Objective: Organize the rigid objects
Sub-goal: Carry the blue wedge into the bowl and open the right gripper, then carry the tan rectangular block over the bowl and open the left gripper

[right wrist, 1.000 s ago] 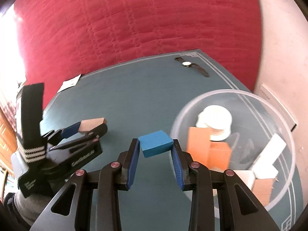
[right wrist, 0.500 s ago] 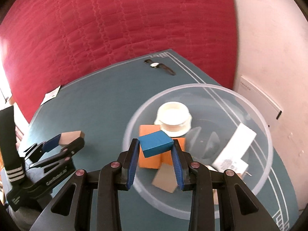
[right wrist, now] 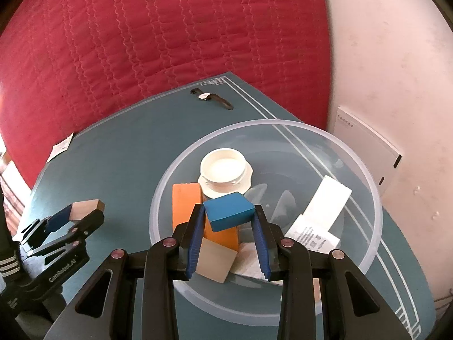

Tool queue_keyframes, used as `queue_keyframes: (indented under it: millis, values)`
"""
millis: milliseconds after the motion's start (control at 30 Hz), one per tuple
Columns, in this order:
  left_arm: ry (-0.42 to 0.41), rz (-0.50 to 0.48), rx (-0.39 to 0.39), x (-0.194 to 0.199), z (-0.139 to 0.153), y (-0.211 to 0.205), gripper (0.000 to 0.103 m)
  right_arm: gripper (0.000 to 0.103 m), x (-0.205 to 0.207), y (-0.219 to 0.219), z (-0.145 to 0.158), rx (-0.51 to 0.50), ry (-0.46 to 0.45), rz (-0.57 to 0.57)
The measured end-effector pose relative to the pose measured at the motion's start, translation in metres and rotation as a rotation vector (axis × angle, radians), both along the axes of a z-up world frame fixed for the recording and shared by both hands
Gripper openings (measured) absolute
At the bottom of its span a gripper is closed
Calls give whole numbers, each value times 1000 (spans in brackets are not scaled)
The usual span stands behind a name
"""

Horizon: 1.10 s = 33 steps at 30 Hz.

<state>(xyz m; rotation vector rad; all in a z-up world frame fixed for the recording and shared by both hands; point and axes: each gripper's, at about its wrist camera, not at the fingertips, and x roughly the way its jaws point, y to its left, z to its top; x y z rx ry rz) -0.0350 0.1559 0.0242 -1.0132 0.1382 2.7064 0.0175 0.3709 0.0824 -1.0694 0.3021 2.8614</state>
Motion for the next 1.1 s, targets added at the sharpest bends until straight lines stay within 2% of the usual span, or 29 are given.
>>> queue_keyframes:
  millis: [667, 767, 1100]
  values:
    - [6, -21, -2, 6, 3, 6, 65, 35, 0, 20, -1, 23, -12, -75]
    - [6, -24, -2, 7, 4, 8, 65, 38, 1, 25, -2, 23, -17, -91]
    - [-3, -27, 5, 3, 6, 8, 65, 39, 6, 29, -4, 26, -18, -95]
